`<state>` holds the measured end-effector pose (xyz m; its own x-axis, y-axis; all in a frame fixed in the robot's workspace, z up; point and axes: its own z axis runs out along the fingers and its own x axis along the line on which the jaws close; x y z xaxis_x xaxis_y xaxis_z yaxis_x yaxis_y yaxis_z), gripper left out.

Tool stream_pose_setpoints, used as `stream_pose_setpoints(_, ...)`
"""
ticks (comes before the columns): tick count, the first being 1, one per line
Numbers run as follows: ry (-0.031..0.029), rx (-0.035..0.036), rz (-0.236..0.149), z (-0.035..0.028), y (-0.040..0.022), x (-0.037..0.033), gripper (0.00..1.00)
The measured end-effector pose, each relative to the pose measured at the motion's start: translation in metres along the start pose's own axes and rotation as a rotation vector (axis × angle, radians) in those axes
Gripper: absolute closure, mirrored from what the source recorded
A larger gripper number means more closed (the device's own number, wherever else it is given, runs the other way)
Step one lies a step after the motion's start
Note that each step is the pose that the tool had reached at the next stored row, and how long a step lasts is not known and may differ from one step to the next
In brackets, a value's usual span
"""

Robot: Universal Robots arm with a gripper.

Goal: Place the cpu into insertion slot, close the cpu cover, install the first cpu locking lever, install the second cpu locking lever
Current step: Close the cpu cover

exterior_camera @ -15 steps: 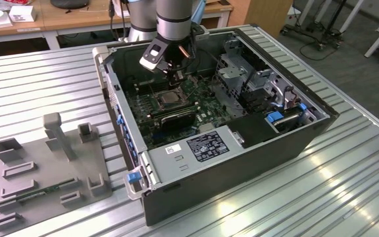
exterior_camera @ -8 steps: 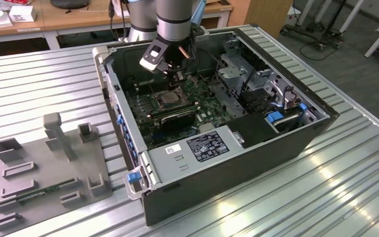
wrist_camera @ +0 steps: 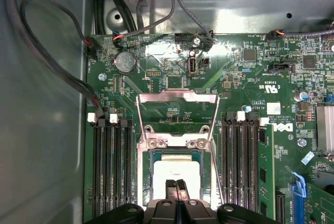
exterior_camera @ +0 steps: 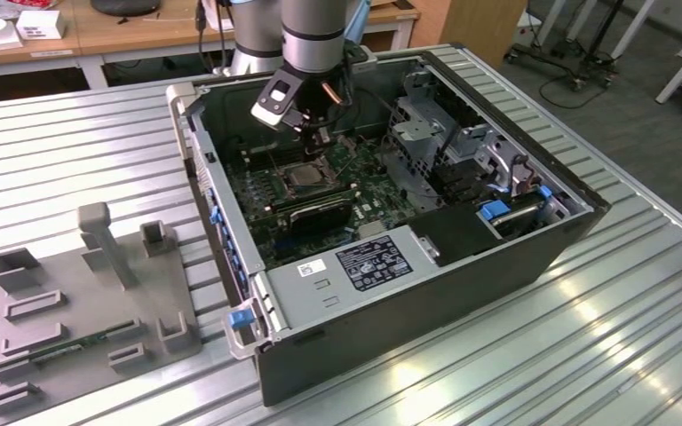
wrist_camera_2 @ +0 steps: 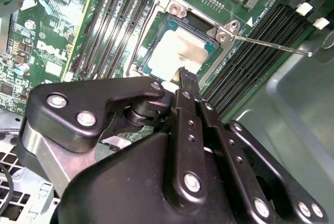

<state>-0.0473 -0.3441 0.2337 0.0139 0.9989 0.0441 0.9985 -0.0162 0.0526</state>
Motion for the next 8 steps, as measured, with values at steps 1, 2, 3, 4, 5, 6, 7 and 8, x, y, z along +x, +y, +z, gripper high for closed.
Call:
stream_pose_setpoints(1, 0.0002, -0.0001, 0.0, -0.0002, 0.0, 0.0, 0.89)
stream_pose_setpoints(2, 0.0, 0.0, 0.0, -0.0005, 0.0, 0.0, 0.89)
stream_pose_setpoints(3, 0.0, 0.0, 0.0, -0.0007, 0.0, 0.0, 0.89)
stream_pose_setpoints(4, 0.0, 0.0, 0.0, -0.0007, 0.0, 0.0, 0.89)
stream_pose_setpoints(5, 0.0, 0.0, 0.0, -0.0007, 0.0, 0.0, 0.89)
stream_pose_setpoints(6, 0.0, 0.0, 0.0, -0.0007, 0.0, 0.0, 0.89)
stream_pose_setpoints(7, 0.0, 0.0, 0.0, -0.0008, 0.0, 0.0, 0.89)
stream_pose_setpoints(8, 0.0, 0.0, 0.0, -0.0008, 0.0, 0.0, 0.89)
